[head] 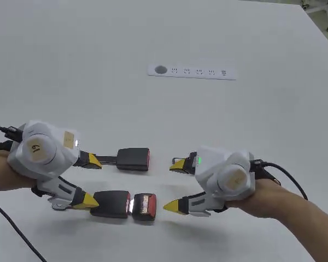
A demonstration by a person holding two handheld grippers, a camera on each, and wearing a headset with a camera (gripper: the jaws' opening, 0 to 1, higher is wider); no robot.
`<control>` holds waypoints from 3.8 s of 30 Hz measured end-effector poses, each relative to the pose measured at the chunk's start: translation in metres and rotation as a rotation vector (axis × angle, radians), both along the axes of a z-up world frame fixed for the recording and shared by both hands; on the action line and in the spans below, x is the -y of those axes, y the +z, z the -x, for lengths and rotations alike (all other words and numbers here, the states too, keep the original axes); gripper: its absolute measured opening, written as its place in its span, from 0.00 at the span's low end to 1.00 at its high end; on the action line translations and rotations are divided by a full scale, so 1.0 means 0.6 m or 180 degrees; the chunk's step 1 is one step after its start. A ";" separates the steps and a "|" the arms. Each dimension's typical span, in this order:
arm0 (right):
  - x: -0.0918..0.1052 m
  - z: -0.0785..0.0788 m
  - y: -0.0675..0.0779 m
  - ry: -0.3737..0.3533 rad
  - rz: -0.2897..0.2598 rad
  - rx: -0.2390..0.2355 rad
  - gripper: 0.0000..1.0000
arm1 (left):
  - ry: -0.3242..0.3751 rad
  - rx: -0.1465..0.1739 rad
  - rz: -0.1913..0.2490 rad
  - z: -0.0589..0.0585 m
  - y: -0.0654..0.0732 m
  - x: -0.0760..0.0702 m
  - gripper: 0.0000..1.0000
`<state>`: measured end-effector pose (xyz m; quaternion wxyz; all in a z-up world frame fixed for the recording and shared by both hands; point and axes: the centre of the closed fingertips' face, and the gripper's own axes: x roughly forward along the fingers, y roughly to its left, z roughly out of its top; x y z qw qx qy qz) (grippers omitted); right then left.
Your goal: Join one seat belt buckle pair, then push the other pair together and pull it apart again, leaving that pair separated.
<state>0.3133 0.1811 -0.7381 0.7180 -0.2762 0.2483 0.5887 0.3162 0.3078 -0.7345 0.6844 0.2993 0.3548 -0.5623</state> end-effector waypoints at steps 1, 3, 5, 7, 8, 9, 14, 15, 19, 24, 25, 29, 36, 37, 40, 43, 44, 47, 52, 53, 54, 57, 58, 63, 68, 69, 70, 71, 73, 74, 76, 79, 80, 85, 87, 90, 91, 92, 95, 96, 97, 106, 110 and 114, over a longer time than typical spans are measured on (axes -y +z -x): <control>0.003 -0.002 0.004 -0.0010 0.0003 0.0007 0.46 | 0.0004 0.0001 0.0008 -0.003 0.003 0.002 0.48; 0.010 -0.011 0.007 -0.0043 0.0004 0.0019 0.46 | 0.0005 0.0032 0.0010 -0.013 0.008 0.006 0.48; 0.017 -0.019 0.012 -0.0076 0.0008 0.0031 0.46 | -0.0002 0.0048 0.0013 -0.021 0.009 0.009 0.48; 0.023 -0.027 0.012 -0.0104 0.0002 0.0038 0.46 | -0.0006 0.0057 0.0020 -0.031 0.013 0.013 0.48; 0.026 -0.031 0.011 -0.0121 0.0005 0.0040 0.46 | -0.0013 0.0062 0.0024 -0.034 0.014 0.014 0.48; 0.031 -0.037 0.010 -0.0143 0.0013 0.0045 0.46 | -0.0018 0.0068 0.0024 -0.038 0.015 0.016 0.48; 0.046 -0.052 0.009 -0.0197 0.0039 0.0056 0.46 | -0.0035 0.0082 0.0039 -0.060 0.015 0.022 0.48; 0.049 -0.057 0.008 -0.0205 0.0046 0.0056 0.46 | -0.0047 0.0084 0.0040 -0.063 0.015 0.025 0.48; 0.062 -0.068 0.007 -0.0237 0.0070 0.0061 0.46 | -0.0064 0.0082 0.0047 -0.075 0.015 0.030 0.48; 0.077 -0.079 0.003 -0.0237 0.0134 0.0049 0.46 | -0.0084 0.0058 0.0027 -0.087 0.013 0.040 0.48; 0.081 -0.082 0.000 -0.0237 0.0152 0.0040 0.46 | -0.0094 0.0052 0.0027 -0.090 0.013 0.042 0.48; 0.093 -0.089 -0.009 -0.0221 0.0195 0.0021 0.44 | -0.0123 0.0031 0.0014 -0.097 0.013 0.053 0.48; 0.108 -0.100 -0.021 -0.0174 0.0282 -0.0005 0.44 | -0.0191 -0.0016 -0.0057 -0.114 0.000 0.058 0.47; 0.110 -0.102 -0.022 -0.0171 0.0296 -0.0009 0.44 | -0.0203 -0.0025 -0.0070 -0.115 -0.003 0.059 0.47; 0.114 -0.104 -0.022 -0.0137 0.0329 -0.0014 0.43 | -0.0235 -0.0044 -0.0101 -0.120 -0.011 0.062 0.46; 0.118 -0.109 -0.027 -0.0105 0.0371 -0.0034 0.42 | -0.0268 -0.0066 -0.0133 -0.123 -0.012 0.066 0.46; 0.119 -0.110 -0.028 -0.0090 0.0383 -0.0036 0.42 | -0.0283 -0.0075 -0.0148 -0.123 -0.016 0.067 0.46; 0.123 -0.114 -0.039 -0.0046 0.0431 -0.0065 0.41 | -0.0322 -0.0097 -0.0175 -0.123 -0.018 0.073 0.45; 0.129 -0.117 -0.050 0.0034 0.0526 -0.0112 0.40 | -0.0393 -0.0127 -0.0255 -0.127 -0.024 0.078 0.44; 0.128 -0.119 -0.052 0.0039 0.0535 -0.0125 0.40 | -0.0402 -0.0131 -0.0264 -0.127 -0.025 0.079 0.44; 0.127 -0.119 -0.052 0.0056 0.0554 -0.0122 0.40 | -0.0418 -0.0137 -0.0282 -0.127 -0.028 0.080 0.44; 0.126 -0.118 -0.053 0.0091 0.0576 -0.0138 0.38 | -0.0481 -0.0139 -0.0341 -0.126 -0.035 0.079 0.41; 0.126 -0.118 -0.054 0.0099 0.0583 -0.0147 0.37 | -0.0493 -0.0144 -0.0352 -0.126 -0.037 0.079 0.40; 0.129 -0.120 -0.060 0.0110 0.0618 -0.0184 0.35 | -0.0511 -0.0177 -0.0391 -0.125 -0.043 0.080 0.39; 0.130 -0.121 -0.062 0.0108 0.0639 -0.0204 0.34 | -0.0529 -0.0215 -0.0415 -0.123 -0.053 0.079 0.37; 0.130 -0.122 -0.063 0.0109 0.0639 -0.0206 0.34 | -0.0533 -0.0219 -0.0418 -0.121 -0.052 0.079 0.37; 0.131 -0.121 -0.063 0.0117 0.0645 -0.0201 0.33 | -0.0534 -0.0229 -0.0419 -0.120 -0.052 0.080 0.37; 0.131 -0.121 -0.063 0.0121 0.0648 -0.0198 0.33 | -0.0536 -0.0238 -0.0420 -0.119 -0.054 0.079 0.36; 0.132 -0.121 -0.063 0.0120 0.0654 -0.0196 0.33 | -0.0540 -0.0246 -0.0430 -0.118 -0.059 0.077 0.35; 0.133 -0.122 -0.064 0.0128 0.0658 -0.0191 0.32 | -0.0540 -0.0248 -0.0432 -0.117 -0.059 0.077 0.35; 0.134 -0.123 -0.066 0.0131 0.0662 -0.0192 0.32 | -0.0544 -0.0270 -0.0434 -0.114 -0.063 0.076 0.33; 0.134 -0.121 -0.065 0.0134 0.0663 -0.0192 0.32 | -0.0529 -0.0280 -0.0434 -0.113 -0.068 0.074 0.33; 0.134 -0.120 -0.065 0.0135 0.0665 -0.0191 0.32 | -0.0518 -0.0283 -0.0430 -0.113 -0.068 0.074 0.33; 0.135 -0.120 -0.066 0.0138 0.0665 -0.0187 0.32 | -0.0536 -0.0273 -0.0417 -0.111 -0.067 0.073 0.33; 0.135 -0.121 -0.066 0.0139 0.0667 -0.0186 0.32 | -0.0531 -0.0277 -0.0411 -0.112 -0.068 0.074 0.33; 0.135 -0.121 -0.066 0.0140 0.0670 -0.0183 0.32 | -0.0513 -0.0285 -0.0405 -0.112 -0.069 0.073 0.33; 0.134 -0.120 -0.066 0.0137 0.0669 -0.0184 0.32 | -0.0499 -0.0293 -0.0398 -0.112 -0.068 0.073 0.32; 0.134 -0.121 -0.066 0.0134 0.0669 -0.0185 0.32 | -0.0491 -0.0298 -0.0392 -0.111 -0.068 0.073 0.32; 0.132 -0.120 -0.065 0.0138 0.0672 -0.0182 0.32 | -0.0480 -0.0301 -0.0387 -0.113 -0.070 0.070 0.32; 0.132 -0.120 -0.065 0.0140 0.0672 -0.0179 0.32 | -0.0482 -0.0300 -0.0389 -0.113 -0.070 0.070 0.32; 0.132 -0.121 -0.065 0.0134 0.0673 -0.0182 0.32 | -0.0489 -0.0301 -0.0390 -0.114 -0.070 0.070 0.32; 0.121 -0.121 -0.064 0.0141 0.0656 -0.0177 0.32 | -0.0474 -0.0299 -0.0392 -0.115 -0.072 0.067 0.32; 0.114 -0.122 -0.064 0.0143 0.0637 -0.0181 0.32 | -0.0468 -0.0299 -0.0393 -0.114 -0.073 0.068 0.32; 0.106 -0.121 -0.064 0.0150 0.0612 -0.0185 0.32 | -0.0496 -0.0297 -0.0426 -0.114 -0.073 0.068 0.32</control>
